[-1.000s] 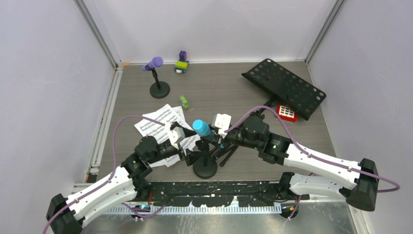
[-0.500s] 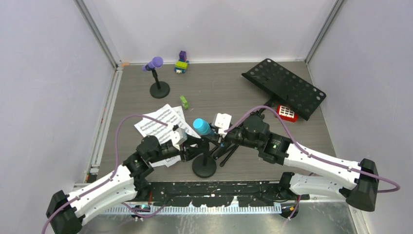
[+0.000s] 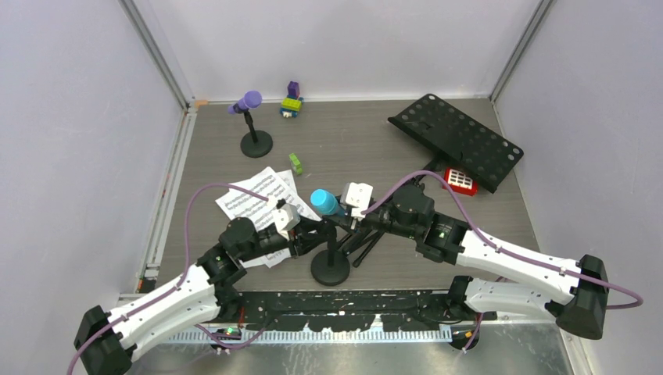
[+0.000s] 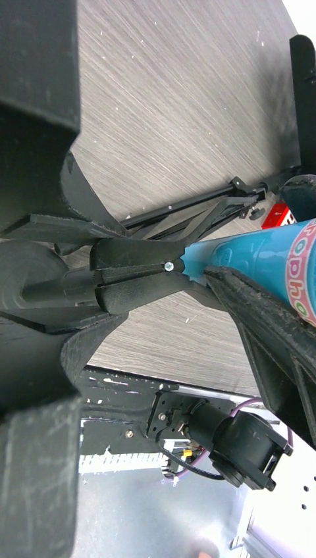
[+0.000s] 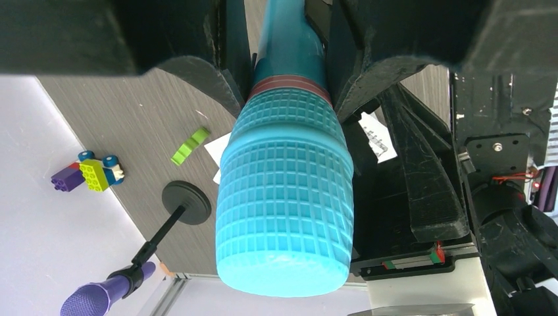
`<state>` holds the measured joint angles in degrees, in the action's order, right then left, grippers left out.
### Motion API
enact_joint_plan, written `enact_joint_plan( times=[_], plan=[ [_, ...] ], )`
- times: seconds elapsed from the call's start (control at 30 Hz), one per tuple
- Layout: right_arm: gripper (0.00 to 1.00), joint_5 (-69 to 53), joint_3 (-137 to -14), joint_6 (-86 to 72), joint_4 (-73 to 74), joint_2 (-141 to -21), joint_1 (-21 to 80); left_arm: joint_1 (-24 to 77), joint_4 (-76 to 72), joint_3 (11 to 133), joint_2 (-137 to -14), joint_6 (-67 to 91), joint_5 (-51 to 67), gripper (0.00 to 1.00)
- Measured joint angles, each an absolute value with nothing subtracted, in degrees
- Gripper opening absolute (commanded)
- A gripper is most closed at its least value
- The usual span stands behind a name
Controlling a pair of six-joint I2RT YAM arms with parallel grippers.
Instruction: Pack up the instrument practice props
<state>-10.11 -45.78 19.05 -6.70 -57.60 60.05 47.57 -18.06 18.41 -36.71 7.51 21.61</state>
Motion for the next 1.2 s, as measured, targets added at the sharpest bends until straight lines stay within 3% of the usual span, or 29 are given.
enact_joint_plan(
  times=[0.43, 0.57, 0.77, 0.87, 1.07, 1.2],
  plan=[
    [0.01, -4.9, -51.9, 17.5, -5.0, -47.3, 60.2, 47.6, -16.4, 18.3, -35.0, 8.1, 19.3, 0.00],
    [0.01, 7.8, -55.0, 11.4, -3.6, -45.5, 60.4, 47.5, -13.6, 18.2, -32.1, 8.6, 17.8, 0.00],
    [0.00, 36.2, -59.4, -3.7, 8.9, -47.2, 60.2, 47.5, -5.9, 18.2, -23.9, 8.1, 13.8, 0.00],
    [0.00, 42.5, -59.7, -9.5, 15.0, -50.2, 58.6, 47.5, -2.3, 18.2, -19.7, 7.8, 12.1, 0.00],
    [0.00, 31.1, -65.5, -21.8, 21.3, -66.5, 41.3, 47.5, 1.7, 18.2, -14.8, 7.5, 10.5, 0.00],
    [0.01, 24.3, -69.4, -25.5, 20.8, -79.1, 35.7, 47.5, 3.7, 18.2, -13.6, 8.2, 10.5, 0.00]
  ],
)
